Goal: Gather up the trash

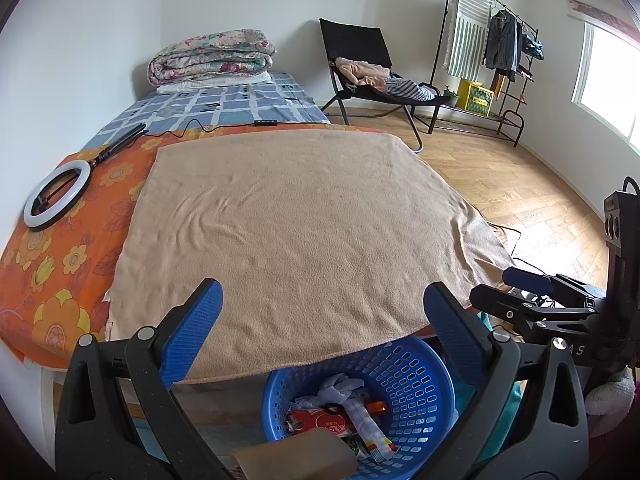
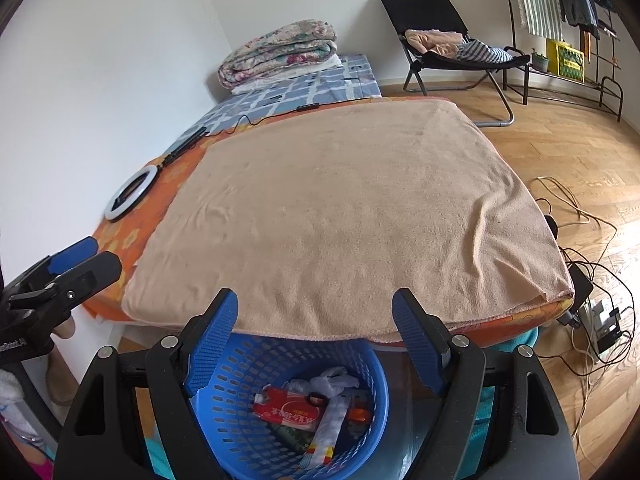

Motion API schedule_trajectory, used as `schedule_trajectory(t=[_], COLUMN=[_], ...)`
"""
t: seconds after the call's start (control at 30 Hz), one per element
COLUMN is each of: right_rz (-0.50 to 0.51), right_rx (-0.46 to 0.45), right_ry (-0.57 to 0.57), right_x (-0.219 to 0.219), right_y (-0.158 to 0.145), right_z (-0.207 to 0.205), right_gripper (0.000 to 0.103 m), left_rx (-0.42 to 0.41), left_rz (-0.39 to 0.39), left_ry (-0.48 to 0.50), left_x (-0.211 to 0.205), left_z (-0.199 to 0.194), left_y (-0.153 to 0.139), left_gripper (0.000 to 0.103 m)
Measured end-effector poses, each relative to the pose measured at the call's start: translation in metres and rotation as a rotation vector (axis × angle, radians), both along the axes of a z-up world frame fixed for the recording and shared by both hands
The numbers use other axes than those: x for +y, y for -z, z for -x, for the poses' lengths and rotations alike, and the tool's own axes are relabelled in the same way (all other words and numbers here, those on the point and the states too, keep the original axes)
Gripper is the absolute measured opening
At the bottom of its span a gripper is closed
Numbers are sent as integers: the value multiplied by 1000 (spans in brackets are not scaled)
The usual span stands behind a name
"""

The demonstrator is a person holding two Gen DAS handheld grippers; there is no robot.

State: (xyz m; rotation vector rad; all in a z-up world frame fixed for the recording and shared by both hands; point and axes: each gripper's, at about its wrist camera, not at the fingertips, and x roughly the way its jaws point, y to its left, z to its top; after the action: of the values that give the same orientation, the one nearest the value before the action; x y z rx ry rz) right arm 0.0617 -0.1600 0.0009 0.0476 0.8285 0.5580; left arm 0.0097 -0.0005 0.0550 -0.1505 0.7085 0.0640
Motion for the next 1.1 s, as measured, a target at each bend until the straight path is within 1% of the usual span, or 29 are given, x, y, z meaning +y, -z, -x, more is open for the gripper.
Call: schedule_trajectory(t=[0.7, 0.83, 1.1], right_rz=[-1, -1, 14], right_rx=[0, -1, -18], right_ry=[-4, -4, -1], right_x=[2, 2, 4], right_y=[-1, 0, -4], right_z=[2, 3, 4], right_gripper=[79, 79, 79], left_rx=[-1, 6, 5], left_rz=[-8, 2, -3], left_ry=[-9, -16, -31], left_x=[3, 7, 10], left_z=[2, 5, 5], left_y=[3, 5, 5], left_gripper=[102, 102, 102])
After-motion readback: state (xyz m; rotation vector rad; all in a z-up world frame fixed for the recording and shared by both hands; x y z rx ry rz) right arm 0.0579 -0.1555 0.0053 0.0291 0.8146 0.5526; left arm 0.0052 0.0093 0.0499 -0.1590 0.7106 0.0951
